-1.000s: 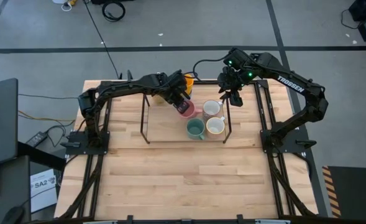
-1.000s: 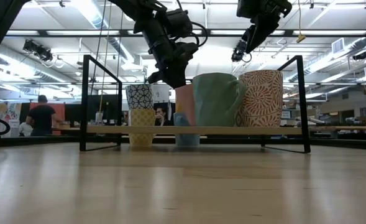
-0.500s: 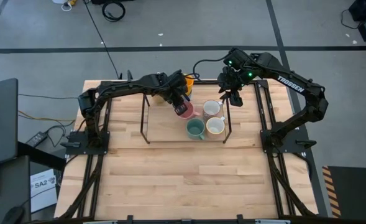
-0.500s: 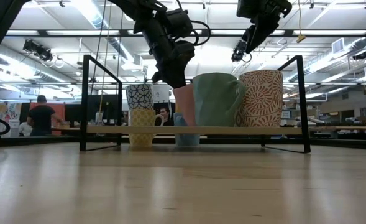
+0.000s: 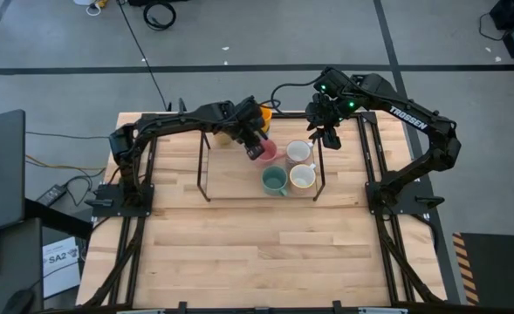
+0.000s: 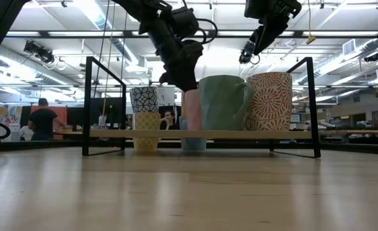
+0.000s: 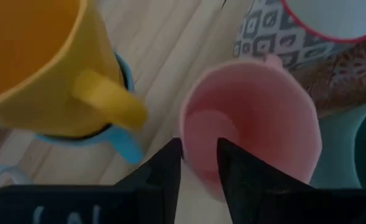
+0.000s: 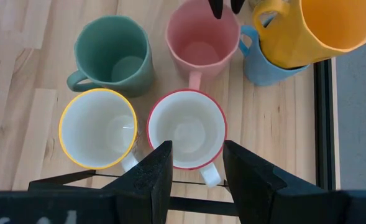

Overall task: Place coffee mugs
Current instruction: Put the pink mug on the shelf

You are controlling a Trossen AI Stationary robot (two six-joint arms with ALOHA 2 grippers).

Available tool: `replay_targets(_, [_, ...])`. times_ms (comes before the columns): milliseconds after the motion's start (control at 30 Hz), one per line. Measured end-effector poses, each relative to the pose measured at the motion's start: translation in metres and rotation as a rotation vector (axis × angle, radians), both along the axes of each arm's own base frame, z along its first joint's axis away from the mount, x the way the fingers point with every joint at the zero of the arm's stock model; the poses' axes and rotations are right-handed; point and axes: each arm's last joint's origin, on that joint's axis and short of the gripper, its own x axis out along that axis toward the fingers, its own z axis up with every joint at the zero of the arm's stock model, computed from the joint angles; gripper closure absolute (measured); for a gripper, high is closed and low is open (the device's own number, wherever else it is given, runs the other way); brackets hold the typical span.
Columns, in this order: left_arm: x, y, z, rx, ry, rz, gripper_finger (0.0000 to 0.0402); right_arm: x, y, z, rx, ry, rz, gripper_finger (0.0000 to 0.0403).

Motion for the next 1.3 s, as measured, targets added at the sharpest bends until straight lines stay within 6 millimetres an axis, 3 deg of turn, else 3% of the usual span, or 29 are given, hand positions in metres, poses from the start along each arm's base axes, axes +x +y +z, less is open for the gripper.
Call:
replay_targets(267, [0.0,0.0,0.003,-0.002,-0.021,0.014,0.029,0.0,0.0,0.0,0.0,0.0,0.0,0.0254])
replay_targets(400, [-0.005,0.001,0.017,-0.013,-0.004,0.028,0.029,0.0,0.0,0.0,-0.001,-0.001,0.0,0.0254])
replay_targets(567, [-0.015,-0.006,0.028,-0.056,0.108,0.023,0.029,0.004,-0.003,0.003,-0.033,-0.05,0.0,0.0254])
replay_targets(733, [-0.02,-0.023,0.021,-0.1,0.248,-0.01,0.029,0.019,-0.012,-0.002,-0.053,-0.106,0.008,0.0254])
replay_targets(1033, [-0.005,-0.052,0.013,0.06,0.296,0.018,0.029,0.057,-0.035,-0.039,0.01,-0.065,-0.04,0.0254])
replay_targets(1300, [0.004,-0.057,0.006,0.097,0.29,0.096,0.029,0.077,-0.05,-0.068,-0.004,-0.004,-0.063,0.0254])
